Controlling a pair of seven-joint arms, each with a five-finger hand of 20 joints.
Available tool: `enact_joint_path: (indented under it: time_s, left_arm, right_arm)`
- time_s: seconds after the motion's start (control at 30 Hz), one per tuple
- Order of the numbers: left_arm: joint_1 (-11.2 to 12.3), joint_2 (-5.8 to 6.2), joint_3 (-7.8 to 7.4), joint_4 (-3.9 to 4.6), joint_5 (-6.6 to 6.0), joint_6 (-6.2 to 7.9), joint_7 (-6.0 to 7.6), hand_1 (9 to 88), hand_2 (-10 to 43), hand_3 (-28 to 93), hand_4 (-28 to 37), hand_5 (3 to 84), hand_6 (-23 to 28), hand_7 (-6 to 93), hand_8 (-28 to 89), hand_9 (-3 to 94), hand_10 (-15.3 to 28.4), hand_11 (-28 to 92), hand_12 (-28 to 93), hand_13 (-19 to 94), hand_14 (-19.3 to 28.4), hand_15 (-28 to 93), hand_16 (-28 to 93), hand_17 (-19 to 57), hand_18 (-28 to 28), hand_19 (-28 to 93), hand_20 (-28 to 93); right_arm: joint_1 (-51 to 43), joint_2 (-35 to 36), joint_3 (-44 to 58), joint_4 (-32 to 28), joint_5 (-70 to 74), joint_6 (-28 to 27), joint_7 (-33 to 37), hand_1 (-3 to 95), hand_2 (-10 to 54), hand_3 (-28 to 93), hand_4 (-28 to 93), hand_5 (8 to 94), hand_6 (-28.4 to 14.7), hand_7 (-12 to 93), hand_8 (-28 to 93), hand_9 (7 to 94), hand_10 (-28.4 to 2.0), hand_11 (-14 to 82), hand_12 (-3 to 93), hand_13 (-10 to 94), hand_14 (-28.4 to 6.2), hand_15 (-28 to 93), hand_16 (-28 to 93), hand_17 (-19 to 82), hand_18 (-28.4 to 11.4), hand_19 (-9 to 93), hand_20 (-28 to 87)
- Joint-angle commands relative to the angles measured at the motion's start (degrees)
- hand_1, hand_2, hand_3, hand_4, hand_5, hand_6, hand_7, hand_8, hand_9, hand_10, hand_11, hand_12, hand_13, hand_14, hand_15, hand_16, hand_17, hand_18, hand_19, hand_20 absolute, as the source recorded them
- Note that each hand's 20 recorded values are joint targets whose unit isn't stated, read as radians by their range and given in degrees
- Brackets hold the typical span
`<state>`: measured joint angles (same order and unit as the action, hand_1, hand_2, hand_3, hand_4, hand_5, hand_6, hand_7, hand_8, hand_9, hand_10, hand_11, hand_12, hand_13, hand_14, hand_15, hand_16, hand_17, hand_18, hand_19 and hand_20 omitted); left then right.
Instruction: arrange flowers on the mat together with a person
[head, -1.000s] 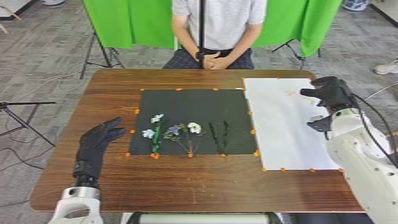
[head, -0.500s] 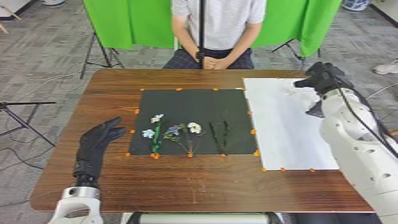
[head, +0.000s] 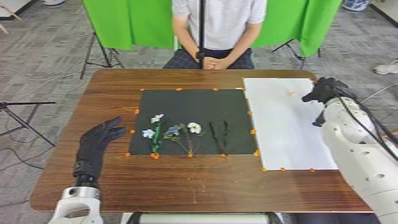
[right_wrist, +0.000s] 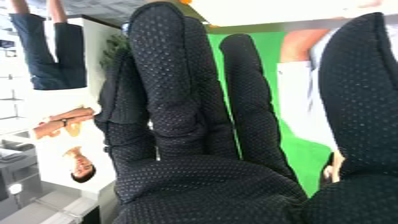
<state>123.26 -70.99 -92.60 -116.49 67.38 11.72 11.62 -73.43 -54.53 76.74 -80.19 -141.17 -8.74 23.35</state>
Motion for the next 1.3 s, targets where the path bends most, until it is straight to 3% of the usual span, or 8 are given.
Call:
enact_joint_path:
  time_s: [0.03, 0.3, 0.5, 0.6, 0.87, 1.0, 1.3]
  left_arm:
    - [0.09, -0.14, 0.28, 0.18, 0.19, 0.0, -0.58, 23.1, 8.0, 65, -28.1, 49.6, 3.6, 15.2, -7, 51.7, 15.7, 23, 14, 40, 18.3, 22, -2, 9.1, 11.3, 10, 17]
    - [-0.03, -0.11, 0.29, 0.25, 0.25, -0.31, -0.84, 23.1, 8.0, 66, -27.8, 49.6, 3.6, 15.2, -7, 51.6, 15.6, 23, 14, 40, 18.3, 22, -2, 9.1, 11.3, 10, 17]
    - [0.14, 0.01, 0.13, 0.16, 0.24, -0.29, -0.91, 23.4, 7.8, 66, -27.6, 49.7, 3.6, 15.3, -7, 51.7, 15.5, 23, 14, 40, 18.2, 22, -2, 9.1, 11.3, 10, 17]
    - [0.25, -0.03, 0.1, 0.13, 0.24, -0.32, -0.9, 23.5, 7.9, 65, -27.6, 49.7, 3.7, 15.2, -7, 51.6, 15.5, 23, 14, 40, 18.2, 22, -2, 9.1, 11.3, 10, 17]
    - [0.34, 0.41, -0.07, 0.11, 0.25, -0.58, -1.12, 23.6, 7.8, 65, -27.4, 49.7, 3.7, 15.2, -7, 51.6, 15.6, 23, 14, 40, 18.3, 22, -2, 9.1, 11.3, 10, 17]
    - [0.09, 0.5, -0.07, 0.21, 0.27, -0.67, -1.39, 23.6, 7.8, 66, -27.3, 49.7, 3.6, 15.3, -7, 51.6, 15.6, 23, 14, 40, 18.3, 22, -2, 9.1, 11.3, 10, 17]
    - [-0.29, 0.41, 0.04, 0.37, 0.27, -0.7, -1.24, 23.7, 7.8, 65, -27.2, 49.7, 3.6, 15.3, -7, 51.7, 15.6, 23, 14, 40, 18.3, 22, -2, 9.1, 11.3, 10, 17]
  right_arm:
    - [0.01, -1.02, -0.57, 2.59, -1.82, 1.23, -0.26, 38.5, -9.5, 65, -21, 58.8, 2.1, 17, -11, 66.7, -16.2, 23.4, 25.2, 76, -9.8, 52, 25, 41, -21.8, 80, 44]
    - [0.6, -1.8, -2.53, 6.37, -0.89, 7.09, -0.23, 47.9, -9.5, 68, -25, 63.3, 4.2, 19, -12, 73.7, -13.1, 21.6, 23.6, 83, -5.3, 51, 26, 47, -18.5, 85, 42]
    - [0.27, -1.32, -4.47, 7.66, 0.51, 16.32, 0.13, 60.9, -9.5, 54, -23, 73.0, 3.9, 21, 0, 85.6, -9.6, 7.3, 38.2, 88, -2.7, 50, 29, 52, -16.4, 89, 38]
    - [0.38, -0.81, -4.94, 6.86, 1.18, 18.66, 0.39, 62.6, -9.5, 55, -23, 78.8, 3.8, 23, 2, 89.4, -8.4, 7.4, 39.3, 91, -1.9, 50, 29, 55, -16.0, 91, 37]
    - [-1.29, 1.83, -3.51, -6.64, 5.51, 20.75, 1.65, 63.1, -9.5, 56, -22, 81.7, 3.1, 22, 4, 91.3, -8.0, 7.4, 40.3, 92, -1.6, 50, 30, 56, -15.4, 92, 35]
    - [-2.07, 1.35, -4.63, -14.08, 7.68, 18.79, -0.07, 63.2, -9.5, 56, -22, 82.0, 2.9, 21, 4, 91.7, -8.1, 7.5, 40.7, 92, -1.6, 49, 30, 56, -15.3, 92, 35]
    - [-1.27, -0.76, -13.47, -21.34, 11.19, 14.19, -5.18, 63.2, -9.5, 56, -22, 81.7, 2.9, 21, 5, 91.4, -8.5, 7.4, 41.3, 91, -1.2, 49, 31, 56, -14.8, 92, 34]
